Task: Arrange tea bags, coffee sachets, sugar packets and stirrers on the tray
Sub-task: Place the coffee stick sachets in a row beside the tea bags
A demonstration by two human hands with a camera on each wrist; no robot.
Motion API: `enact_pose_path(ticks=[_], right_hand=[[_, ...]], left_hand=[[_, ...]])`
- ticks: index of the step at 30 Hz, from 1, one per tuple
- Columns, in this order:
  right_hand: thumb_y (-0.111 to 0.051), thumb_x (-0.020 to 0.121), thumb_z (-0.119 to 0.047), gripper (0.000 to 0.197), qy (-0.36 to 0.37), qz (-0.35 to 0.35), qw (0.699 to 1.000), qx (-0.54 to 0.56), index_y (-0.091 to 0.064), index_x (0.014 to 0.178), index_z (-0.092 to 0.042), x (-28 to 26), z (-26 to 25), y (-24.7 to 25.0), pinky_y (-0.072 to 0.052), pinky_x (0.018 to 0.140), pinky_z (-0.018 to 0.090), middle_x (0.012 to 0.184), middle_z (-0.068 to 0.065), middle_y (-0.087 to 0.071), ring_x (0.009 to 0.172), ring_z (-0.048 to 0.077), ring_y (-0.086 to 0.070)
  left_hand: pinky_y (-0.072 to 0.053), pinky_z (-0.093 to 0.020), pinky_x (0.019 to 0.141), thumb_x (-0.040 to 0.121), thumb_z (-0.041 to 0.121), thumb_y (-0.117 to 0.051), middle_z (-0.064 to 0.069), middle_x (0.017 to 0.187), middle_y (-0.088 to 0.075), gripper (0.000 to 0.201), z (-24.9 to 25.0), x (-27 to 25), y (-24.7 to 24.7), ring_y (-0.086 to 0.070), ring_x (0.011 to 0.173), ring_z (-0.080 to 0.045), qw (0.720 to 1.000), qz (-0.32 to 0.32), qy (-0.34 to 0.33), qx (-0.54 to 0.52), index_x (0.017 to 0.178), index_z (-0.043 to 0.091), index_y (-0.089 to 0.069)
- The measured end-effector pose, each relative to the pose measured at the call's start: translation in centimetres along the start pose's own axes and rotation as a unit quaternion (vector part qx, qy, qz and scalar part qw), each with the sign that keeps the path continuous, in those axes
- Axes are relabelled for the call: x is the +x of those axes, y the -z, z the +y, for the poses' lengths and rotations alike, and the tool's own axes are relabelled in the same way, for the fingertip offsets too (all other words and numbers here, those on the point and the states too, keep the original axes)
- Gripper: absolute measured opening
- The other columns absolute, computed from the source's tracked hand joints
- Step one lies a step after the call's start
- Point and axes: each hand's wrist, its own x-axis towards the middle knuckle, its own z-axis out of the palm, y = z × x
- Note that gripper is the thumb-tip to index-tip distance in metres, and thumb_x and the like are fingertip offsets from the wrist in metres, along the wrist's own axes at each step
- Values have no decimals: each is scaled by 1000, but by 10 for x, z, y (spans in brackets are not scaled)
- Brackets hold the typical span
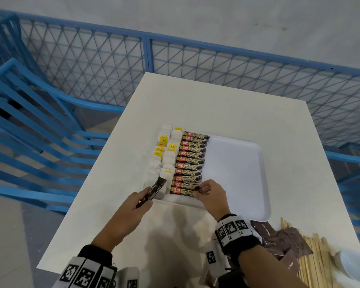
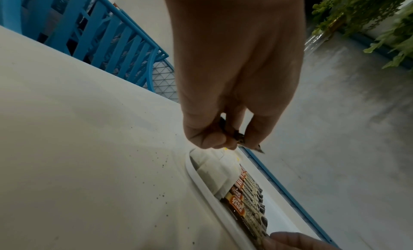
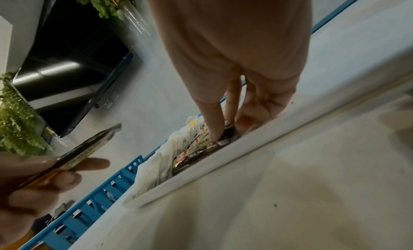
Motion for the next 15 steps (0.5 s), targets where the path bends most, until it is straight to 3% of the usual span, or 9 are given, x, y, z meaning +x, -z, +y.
enact_pose_path(ticks=[2,4,6,9,11,15], right_hand=[[-74,75,-16,29,16,19,999,-27,-57,98,-11,0,-1,-1,-37,65,11,92,3,-52,75,6,-48],[-70,80,-23,25,46,9,999,-22,-57,100,-15,-5,-8,-1,-36,64,9,92,2,-52,75,7,-50],[-59,88,-36,17,54,-49,997,7,-57,97,-21,-14,-19,-1,-40,65,14,87,-1,-58,72,9,-54],[-41,94,-47,33,4,-155,985,78,-60,94,-19,-28,-33,3,-41,58,18,78,-3,-62,62,10,-56],[-44,95,-42,34,-28,-204,967,148,-62,95,-14,-33,-37,6,-41,52,20,73,0,-63,59,13,-57],[-58,90,-9,8,-9,-241,945,223,-61,96,-4,-36,-33,10,-49,55,20,73,8,-62,58,14,-62]], left_hand=[[-38,-12,69,93,16,-56,0,99,-57,30,-1,0,-2,-53,83,-7,1000,14,-21,14,116,35,-55],[-40,-10,69,89,15,-62,2,101,-58,33,-2,3,-4,-56,83,-7,999,22,-34,13,117,32,-57],[-42,-12,66,85,12,-67,7,96,-59,31,-3,6,-8,-56,76,-7,998,32,-48,15,110,29,-61],[-41,-10,60,79,4,-71,11,83,-65,21,-2,12,-14,-54,67,-5,995,59,-80,20,88,21,-64],[-41,-11,60,76,-1,-72,10,81,-65,27,-2,15,-17,-54,68,-4,993,67,-96,15,75,25,-64],[-45,-14,68,73,-6,-72,1,90,-60,42,0,17,-18,-57,79,-6,989,67,-128,30,75,35,-64]])
